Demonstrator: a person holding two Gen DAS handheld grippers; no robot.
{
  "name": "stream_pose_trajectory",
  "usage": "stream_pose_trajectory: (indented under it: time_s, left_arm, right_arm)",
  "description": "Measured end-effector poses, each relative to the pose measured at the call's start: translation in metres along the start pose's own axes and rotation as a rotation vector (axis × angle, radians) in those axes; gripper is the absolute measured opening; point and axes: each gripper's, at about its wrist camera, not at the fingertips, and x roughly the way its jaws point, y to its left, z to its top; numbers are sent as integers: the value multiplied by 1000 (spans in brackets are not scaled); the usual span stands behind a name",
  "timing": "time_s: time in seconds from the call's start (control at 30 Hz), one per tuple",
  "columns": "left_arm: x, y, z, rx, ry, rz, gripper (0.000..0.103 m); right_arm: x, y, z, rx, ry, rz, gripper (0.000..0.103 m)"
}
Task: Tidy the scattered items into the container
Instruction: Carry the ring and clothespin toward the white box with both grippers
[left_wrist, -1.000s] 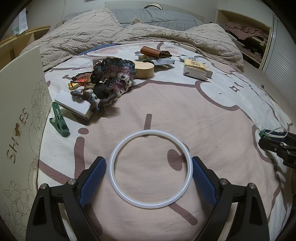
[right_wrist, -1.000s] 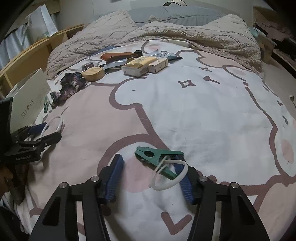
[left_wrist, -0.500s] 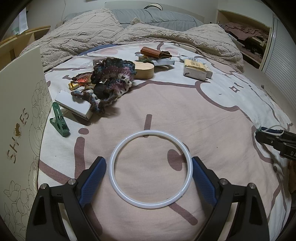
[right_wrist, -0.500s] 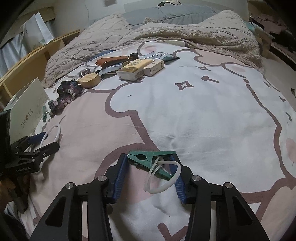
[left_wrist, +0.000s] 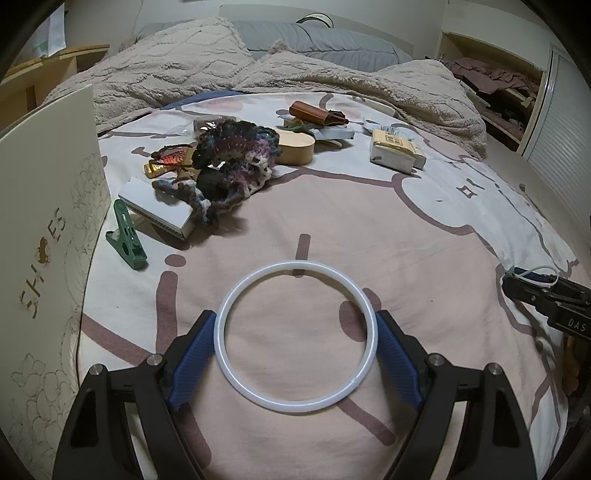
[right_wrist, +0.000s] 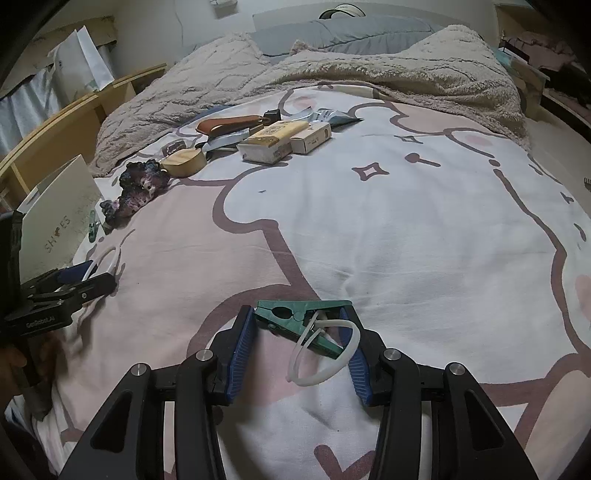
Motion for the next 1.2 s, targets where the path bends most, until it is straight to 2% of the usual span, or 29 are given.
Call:
stream_pose_trajectory:
  time_s: [0.23,0.37,0.77,1.2]
  left_arm:
    - [-6,-3,2,-1,8,40,84]
    - [-17,-3,3,-15,4,42,84]
    - [-73,-16,18,12,-81,15,84]
    - [-130,-19,39,19,-175,57,84]
  right_arm:
    - [-1,-1,0,0,0,2,48]
    - [-1,-2,1,10,4,35,48]
    - [-13,-3,6,39,15,77,47]
    - [-59,8,39,31,-67,161,47]
